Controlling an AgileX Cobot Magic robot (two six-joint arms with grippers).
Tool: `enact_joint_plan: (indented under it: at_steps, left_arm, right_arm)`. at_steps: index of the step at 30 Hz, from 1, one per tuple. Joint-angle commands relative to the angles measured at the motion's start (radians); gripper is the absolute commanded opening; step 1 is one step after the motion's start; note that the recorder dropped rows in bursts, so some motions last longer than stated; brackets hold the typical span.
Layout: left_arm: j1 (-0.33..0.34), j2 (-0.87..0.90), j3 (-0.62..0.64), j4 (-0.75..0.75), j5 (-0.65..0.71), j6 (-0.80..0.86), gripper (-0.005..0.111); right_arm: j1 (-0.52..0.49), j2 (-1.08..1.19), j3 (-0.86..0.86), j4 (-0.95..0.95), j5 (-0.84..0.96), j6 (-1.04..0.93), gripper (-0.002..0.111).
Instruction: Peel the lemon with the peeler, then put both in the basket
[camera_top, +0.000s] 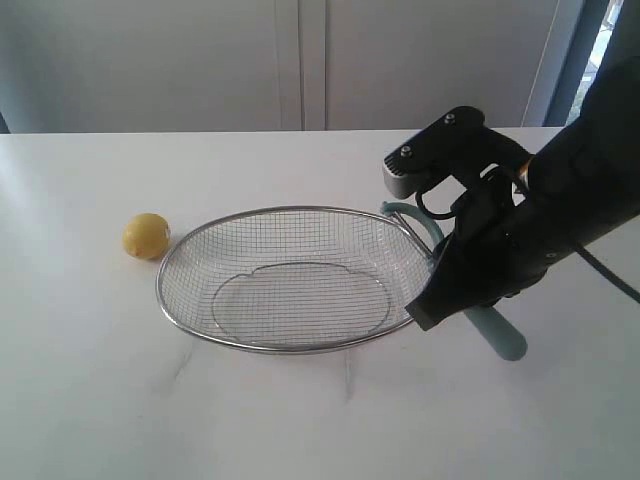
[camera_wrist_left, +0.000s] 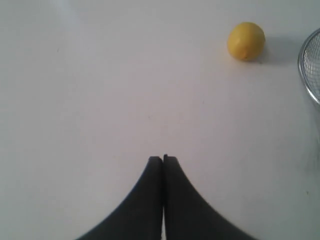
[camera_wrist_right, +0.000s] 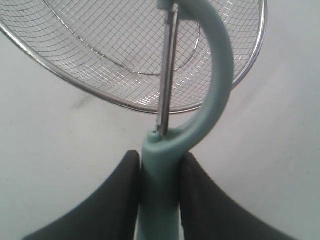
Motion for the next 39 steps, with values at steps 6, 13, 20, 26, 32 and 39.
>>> enact_joint_plan:
  at_steps: [6,13,20,26,32,39]
  left_arm:
    - [-0.008,0.17,-0.063,-0.012,0.072,-0.002,0.0]
    - [-0.008,0.318,-0.101,-0.023,0.059,0.029,0.0]
    - [-0.008,0.451,-0.125,-0.089,0.046,0.099,0.0]
    - [-0.008,0.549,-0.195,-0.111,0.046,0.116,0.0]
    - [-0.008,0.653,-0.284,-0.245,0.048,0.229,0.0]
    - [-0.022,0.793,-0.377,-0.32,0.053,0.297,0.0]
  right_arm:
    - [-0.001,-0.001,-0.006,0.0,-0.002,-0.007,0.0]
    - [-0.001,-0.001,-0.006,0.0,-0.002,-0.007,0.0]
    - [-0.001,-0.001,-0.006,0.007,-0.001,-0.007,0.0]
    - [-0.001,-0.001,-0.006,0.007,-0.001,-0.007,0.0]
    - [-0.001,-0.001,-0.006,0.007,-0.001,-0.007,0.0]
    - [-0.001,-0.001,-0.006,0.007,-0.003,-0.007,0.0]
